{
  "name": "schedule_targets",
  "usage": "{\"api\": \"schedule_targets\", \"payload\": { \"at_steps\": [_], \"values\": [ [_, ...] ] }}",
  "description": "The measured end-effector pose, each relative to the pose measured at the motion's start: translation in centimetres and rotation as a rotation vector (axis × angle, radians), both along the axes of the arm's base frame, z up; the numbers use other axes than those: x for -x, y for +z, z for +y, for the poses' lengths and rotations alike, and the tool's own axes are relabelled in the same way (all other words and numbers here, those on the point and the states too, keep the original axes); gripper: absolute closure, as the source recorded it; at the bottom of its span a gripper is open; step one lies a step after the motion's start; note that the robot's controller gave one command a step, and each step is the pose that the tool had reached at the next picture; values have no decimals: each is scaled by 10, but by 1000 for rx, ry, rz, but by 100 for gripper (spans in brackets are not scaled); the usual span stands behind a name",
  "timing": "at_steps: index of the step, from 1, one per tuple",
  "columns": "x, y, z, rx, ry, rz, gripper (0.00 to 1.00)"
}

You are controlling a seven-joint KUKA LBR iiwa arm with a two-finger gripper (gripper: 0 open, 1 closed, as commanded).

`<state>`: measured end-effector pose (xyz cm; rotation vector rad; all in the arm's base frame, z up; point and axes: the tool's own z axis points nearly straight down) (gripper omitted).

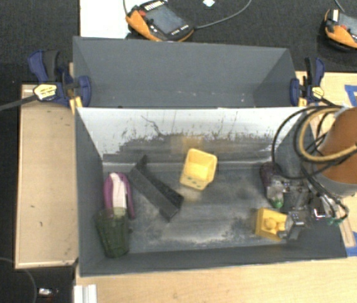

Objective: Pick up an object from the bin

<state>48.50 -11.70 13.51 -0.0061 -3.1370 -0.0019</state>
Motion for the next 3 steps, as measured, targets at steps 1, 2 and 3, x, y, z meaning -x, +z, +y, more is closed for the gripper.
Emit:
{"api": "schedule_targets", "payload": {
  "at_steps": [1,2,3],
  "values": [
    [-2,3,0,2,8,-7,0],
    [6,-64,-16,3,-73,-12,0],
    [5,-1,-24,4,35,-20,0]
  ]
}}
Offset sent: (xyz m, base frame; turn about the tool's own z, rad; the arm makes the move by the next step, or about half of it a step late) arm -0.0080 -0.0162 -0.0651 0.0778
